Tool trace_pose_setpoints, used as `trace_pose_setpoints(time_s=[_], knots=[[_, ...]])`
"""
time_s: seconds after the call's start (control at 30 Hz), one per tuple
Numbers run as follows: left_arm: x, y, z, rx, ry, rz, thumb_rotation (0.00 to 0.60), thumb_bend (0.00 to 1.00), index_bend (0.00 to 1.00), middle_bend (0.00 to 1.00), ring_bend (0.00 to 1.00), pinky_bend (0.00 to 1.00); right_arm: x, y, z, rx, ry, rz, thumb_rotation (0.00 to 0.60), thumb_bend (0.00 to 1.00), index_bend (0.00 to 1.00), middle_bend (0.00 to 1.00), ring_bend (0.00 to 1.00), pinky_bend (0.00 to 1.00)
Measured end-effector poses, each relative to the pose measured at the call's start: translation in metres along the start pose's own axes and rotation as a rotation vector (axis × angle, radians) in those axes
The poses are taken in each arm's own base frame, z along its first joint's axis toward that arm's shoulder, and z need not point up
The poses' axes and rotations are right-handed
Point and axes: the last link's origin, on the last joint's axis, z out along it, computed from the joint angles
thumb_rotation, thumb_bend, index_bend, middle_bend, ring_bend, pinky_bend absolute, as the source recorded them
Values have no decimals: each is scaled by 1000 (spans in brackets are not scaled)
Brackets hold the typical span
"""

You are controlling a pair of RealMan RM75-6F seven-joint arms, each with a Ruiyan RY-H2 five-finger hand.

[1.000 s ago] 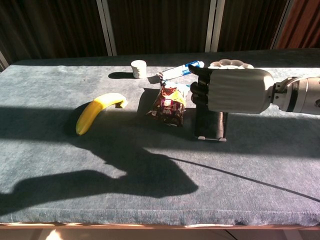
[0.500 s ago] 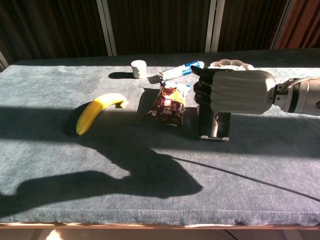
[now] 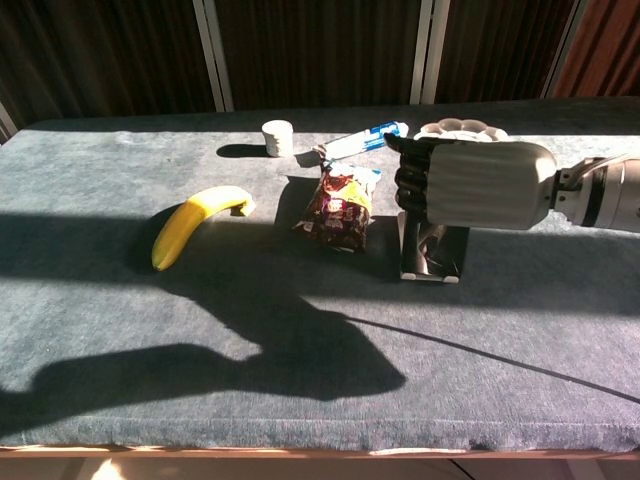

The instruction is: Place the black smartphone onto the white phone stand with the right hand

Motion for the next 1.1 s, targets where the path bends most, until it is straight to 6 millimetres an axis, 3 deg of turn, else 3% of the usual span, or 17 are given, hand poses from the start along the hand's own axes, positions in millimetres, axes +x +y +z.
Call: trace_pose_setpoints(time_s=[0.23, 0.3, 0.47, 0.57, 0.77, 1.1], knots=[[0, -1, 0, 4, -1, -2, 600, 393, 0, 0, 0, 55, 0, -2, 2, -3, -15, -3, 600, 315, 455, 565, 368, 256], [1, -1, 0, 3, 0, -3, 600, 393, 0, 0, 0, 55, -1, -2, 2, -7, -22, -1, 600, 314, 399, 547, 356, 243], [1, -1, 0, 3, 0, -5, 600, 393, 0, 0, 0, 55, -1, -1, 3, -19, -43, 10, 600, 305, 118, 438, 298, 199], [1, -1, 0, 3, -1, -6, 600, 393, 0, 0, 0, 55, -1, -1, 3, -23, -54, 28, 600, 295, 21, 392, 255, 171], [1, -2, 0, 3, 1, -7, 600, 393, 0, 0, 0, 56, -1, -1, 3, -23, -93, 76, 600, 260, 0, 292, 165, 88], [2, -2, -1, 4, 5, -7, 600, 392, 0, 0, 0, 56, 6, 4, -3, -35, -111, 139, 600, 216, 0, 207, 88, 27]])
